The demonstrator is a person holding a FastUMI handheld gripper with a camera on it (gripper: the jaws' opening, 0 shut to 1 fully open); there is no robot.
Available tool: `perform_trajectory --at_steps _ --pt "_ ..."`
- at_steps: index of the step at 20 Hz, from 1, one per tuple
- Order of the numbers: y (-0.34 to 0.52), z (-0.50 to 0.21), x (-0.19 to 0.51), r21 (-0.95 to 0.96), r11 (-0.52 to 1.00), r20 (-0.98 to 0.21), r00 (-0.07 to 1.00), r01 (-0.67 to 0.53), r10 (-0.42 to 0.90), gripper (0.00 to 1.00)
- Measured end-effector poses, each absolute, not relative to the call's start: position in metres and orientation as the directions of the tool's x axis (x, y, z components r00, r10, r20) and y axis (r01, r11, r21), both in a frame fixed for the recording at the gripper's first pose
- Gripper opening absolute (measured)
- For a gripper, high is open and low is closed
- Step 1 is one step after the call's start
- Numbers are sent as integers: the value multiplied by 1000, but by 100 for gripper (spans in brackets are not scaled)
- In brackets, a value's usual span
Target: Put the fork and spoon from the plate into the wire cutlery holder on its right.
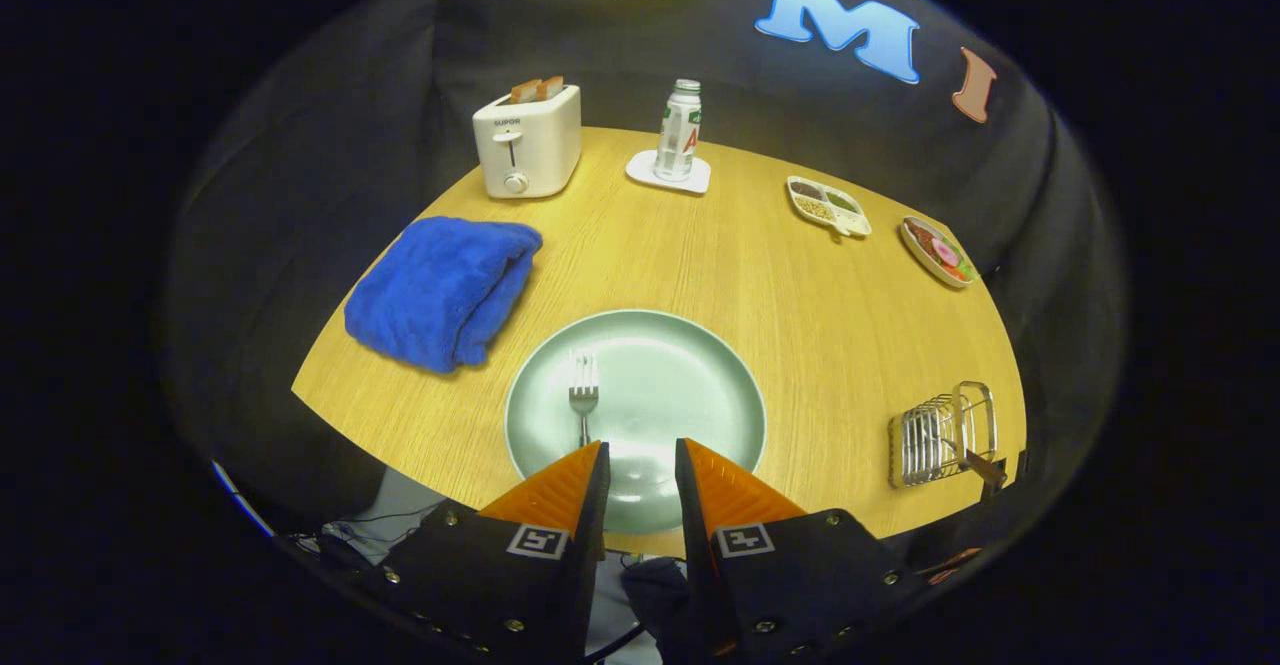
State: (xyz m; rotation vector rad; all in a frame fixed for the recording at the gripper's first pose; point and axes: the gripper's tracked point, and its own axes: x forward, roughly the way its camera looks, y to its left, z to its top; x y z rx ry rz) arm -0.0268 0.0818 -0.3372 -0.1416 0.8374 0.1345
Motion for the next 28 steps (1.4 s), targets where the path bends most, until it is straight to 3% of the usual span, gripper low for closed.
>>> perform_trajectory --at_steps 20,23,28 --pt "102 -411 -26 11 975 -858 499 -221 122 39" --pt "106 -414 -27 23 971 -860 491 -237 140 14" --pt "102 -412 -26 -11 972 -844 523 -235 117 3"
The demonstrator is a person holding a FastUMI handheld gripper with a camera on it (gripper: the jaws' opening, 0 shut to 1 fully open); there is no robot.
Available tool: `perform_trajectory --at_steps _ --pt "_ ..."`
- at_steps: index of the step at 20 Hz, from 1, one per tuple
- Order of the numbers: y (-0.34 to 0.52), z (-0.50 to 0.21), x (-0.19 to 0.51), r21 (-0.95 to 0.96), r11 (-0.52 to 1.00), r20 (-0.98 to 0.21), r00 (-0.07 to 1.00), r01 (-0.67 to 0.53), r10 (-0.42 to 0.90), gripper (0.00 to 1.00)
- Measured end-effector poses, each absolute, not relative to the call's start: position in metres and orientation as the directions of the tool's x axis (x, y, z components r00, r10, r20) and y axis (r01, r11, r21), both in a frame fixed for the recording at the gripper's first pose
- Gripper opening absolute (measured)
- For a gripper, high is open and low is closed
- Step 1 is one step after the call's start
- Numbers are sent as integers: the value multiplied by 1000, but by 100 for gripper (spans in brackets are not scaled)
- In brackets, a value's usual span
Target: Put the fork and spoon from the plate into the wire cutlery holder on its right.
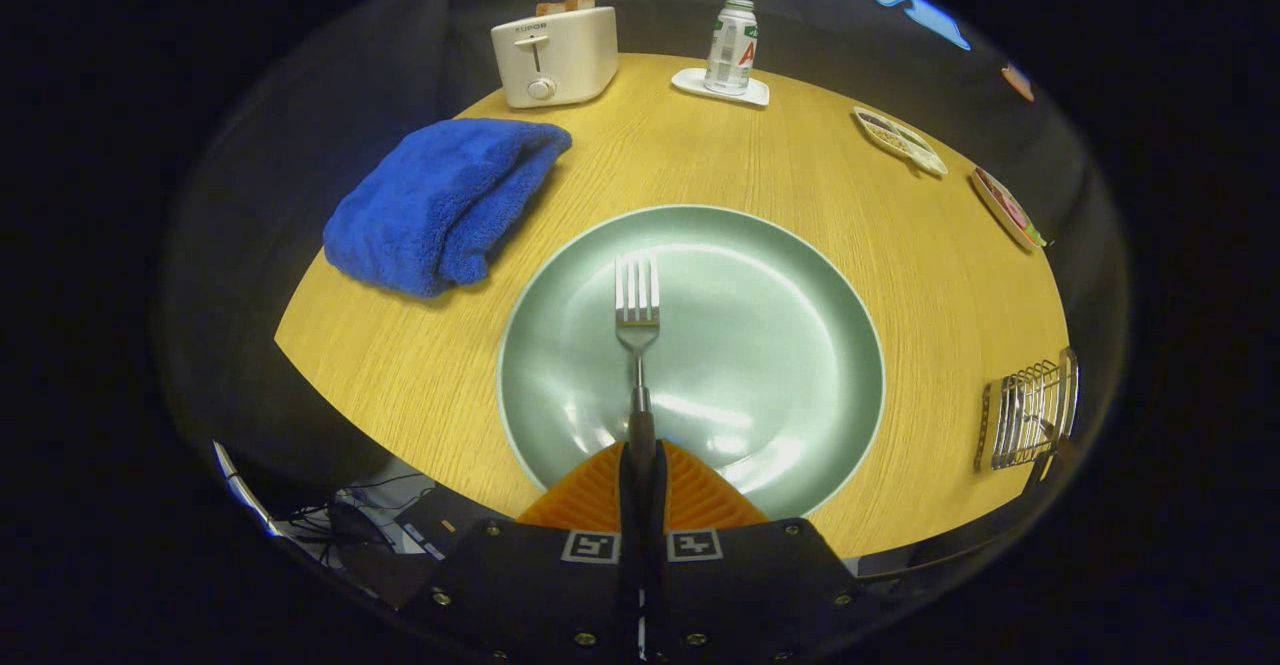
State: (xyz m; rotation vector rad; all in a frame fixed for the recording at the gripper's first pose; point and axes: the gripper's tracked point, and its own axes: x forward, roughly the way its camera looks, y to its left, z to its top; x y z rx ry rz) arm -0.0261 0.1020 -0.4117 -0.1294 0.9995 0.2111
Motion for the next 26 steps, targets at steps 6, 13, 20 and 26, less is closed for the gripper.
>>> perform_trajectory --at_steps 6,13,20,26 --pt "99 -392 -18 -5 979 -811 573 -202 114 3" --pt "77 -343 0 -5 994 -748 660 -113 71 3" --pt "10 -290 15 -10 998 -675 736 64 -54 3" --pt "-57 -269 14 -2 969 -650 737 246 -188 3"
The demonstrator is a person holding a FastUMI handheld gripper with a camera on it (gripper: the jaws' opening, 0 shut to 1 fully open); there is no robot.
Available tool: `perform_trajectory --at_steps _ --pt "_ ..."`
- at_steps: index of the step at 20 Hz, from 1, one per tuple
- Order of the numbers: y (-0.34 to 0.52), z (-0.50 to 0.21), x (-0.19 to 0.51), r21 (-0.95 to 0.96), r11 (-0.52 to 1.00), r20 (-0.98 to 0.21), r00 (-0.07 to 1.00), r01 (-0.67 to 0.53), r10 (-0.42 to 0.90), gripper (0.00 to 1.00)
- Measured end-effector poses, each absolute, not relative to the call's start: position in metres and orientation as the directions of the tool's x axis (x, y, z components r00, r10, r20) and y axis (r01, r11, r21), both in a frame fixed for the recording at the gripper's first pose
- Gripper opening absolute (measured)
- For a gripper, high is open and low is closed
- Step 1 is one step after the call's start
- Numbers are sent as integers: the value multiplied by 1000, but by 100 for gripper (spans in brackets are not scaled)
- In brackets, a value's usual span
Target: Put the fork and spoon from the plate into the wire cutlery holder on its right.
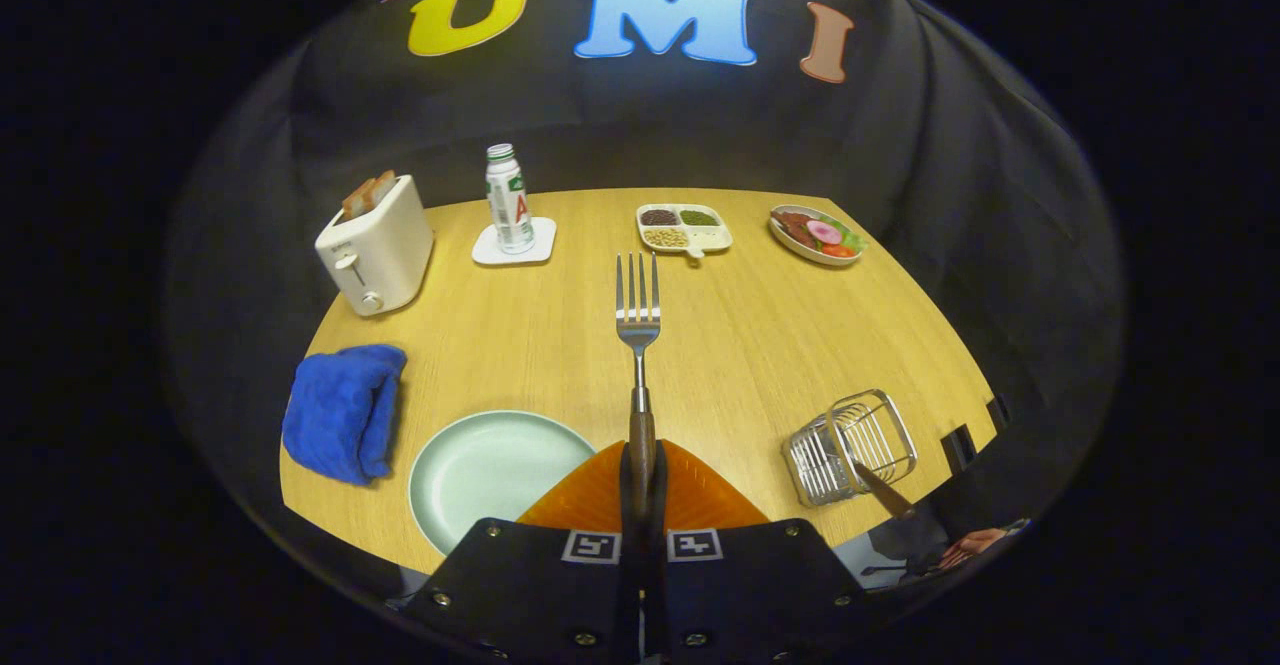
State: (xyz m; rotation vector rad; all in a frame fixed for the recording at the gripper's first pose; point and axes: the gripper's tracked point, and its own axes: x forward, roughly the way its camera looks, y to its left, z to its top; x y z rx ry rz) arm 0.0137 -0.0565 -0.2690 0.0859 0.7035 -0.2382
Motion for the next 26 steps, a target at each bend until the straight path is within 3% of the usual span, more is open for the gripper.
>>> perform_trajectory --at_steps 9,26 --pt "-126 -278 -20 42 883 -675 665 468 -320 3" --pt "-160 -323 -63 51 818 -768 547 573 -335 3"
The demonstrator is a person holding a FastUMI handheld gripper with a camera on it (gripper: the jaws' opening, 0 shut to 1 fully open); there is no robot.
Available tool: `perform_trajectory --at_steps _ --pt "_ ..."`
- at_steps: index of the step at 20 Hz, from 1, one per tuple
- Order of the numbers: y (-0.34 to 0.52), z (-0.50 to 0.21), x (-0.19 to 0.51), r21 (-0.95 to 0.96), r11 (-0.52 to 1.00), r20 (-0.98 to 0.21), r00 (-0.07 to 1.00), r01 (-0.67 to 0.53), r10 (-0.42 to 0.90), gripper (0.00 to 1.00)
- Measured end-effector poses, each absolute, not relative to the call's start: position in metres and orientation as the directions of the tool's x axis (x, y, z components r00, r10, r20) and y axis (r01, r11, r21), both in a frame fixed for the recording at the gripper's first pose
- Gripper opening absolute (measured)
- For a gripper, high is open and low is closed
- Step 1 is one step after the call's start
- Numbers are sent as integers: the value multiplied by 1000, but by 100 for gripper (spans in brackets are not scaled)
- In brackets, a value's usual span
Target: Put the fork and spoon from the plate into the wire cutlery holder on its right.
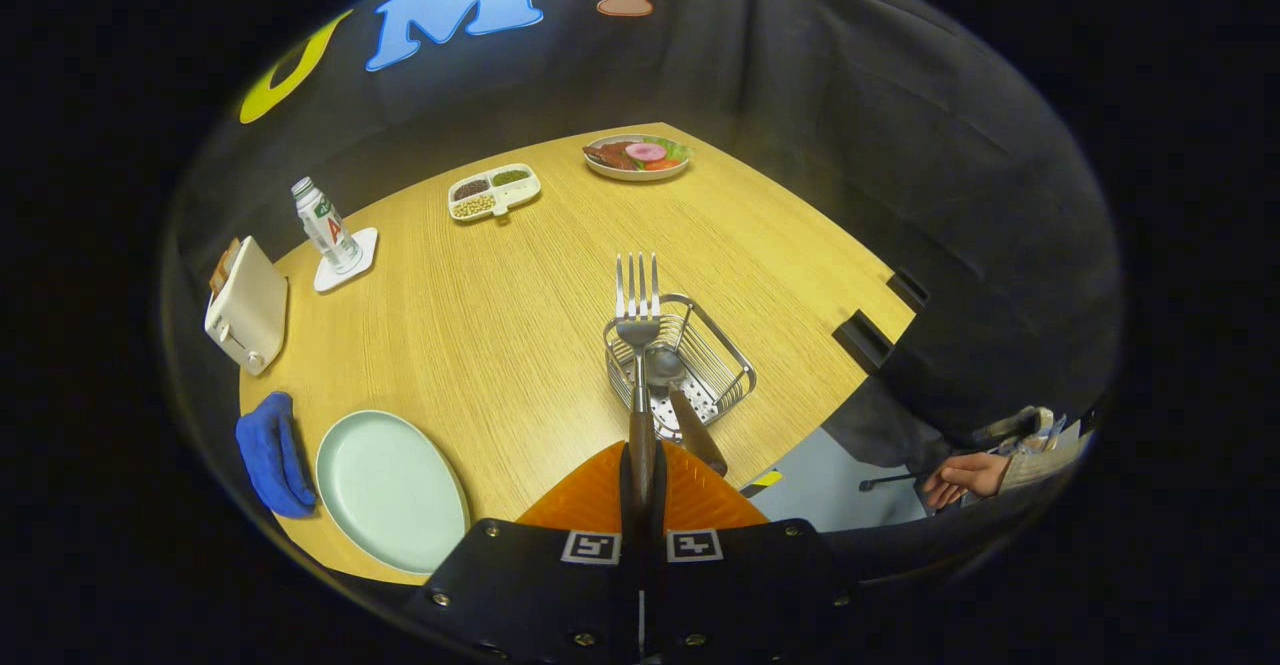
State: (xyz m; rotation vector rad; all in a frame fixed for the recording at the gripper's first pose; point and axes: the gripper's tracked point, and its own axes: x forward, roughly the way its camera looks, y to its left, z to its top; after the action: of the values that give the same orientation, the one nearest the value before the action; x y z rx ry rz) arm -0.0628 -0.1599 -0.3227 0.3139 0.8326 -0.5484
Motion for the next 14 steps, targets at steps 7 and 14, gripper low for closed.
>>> perform_trajectory --at_steps 7,14 --pt "-162 -342 -72 110 783 -821 500 612 -276 3" --pt "-162 -347 -72 166 765 -831 506 622 -231 3"
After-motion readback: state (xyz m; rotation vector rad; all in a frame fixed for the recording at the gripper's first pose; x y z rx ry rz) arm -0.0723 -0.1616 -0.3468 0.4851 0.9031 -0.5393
